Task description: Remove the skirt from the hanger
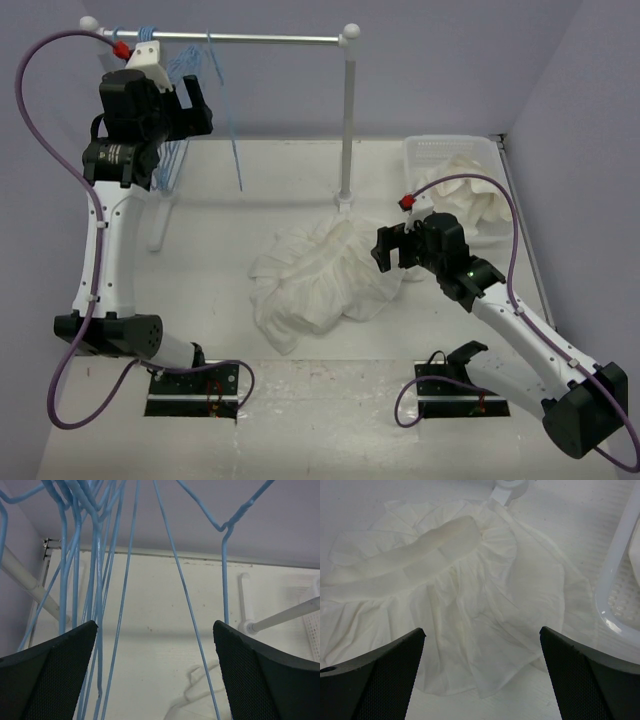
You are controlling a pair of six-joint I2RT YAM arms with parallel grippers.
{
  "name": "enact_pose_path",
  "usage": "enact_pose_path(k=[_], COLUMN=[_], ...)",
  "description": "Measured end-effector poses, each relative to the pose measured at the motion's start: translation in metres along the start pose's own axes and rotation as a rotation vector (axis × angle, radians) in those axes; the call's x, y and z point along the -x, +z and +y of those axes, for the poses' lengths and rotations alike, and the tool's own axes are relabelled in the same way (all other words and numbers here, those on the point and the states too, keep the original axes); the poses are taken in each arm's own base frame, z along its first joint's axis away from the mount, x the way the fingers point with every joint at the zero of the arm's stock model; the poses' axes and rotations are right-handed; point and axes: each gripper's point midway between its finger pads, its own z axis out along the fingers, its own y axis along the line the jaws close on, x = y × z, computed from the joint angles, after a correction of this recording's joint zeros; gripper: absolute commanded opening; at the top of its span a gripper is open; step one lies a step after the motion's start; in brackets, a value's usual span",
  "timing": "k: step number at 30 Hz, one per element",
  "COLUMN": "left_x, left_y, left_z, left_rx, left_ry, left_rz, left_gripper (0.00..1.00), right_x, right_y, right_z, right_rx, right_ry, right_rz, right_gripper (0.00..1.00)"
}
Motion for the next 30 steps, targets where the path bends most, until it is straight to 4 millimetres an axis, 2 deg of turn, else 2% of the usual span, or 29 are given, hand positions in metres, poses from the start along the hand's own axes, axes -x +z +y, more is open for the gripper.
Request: enact_pose_path(k=[10,24,30], left_x=[-0.015,-0.006,-0.007], left_y=[0.009,0.005,0.012], left_z=[0.011,0.016,0.030], left_rx=[0.051,0.075,0.111], left_ry=[0.002,0.049,0.068], left_rz=[0.037,0.015,0.024], left_gripper=[1.00,1.00,1.00], right_x=[0.000,-0.001,-0.001], right_y=[0.000,0.000,0.000], right_z=[-0.003,-0.003,-0.003], right_rx=[-0.017,-0.017,-0.017], right_ry=[0.000,0.000,0.000], right_rz=[0.000,0.005,0.005], right_gripper=[0.99,0.99,0.99])
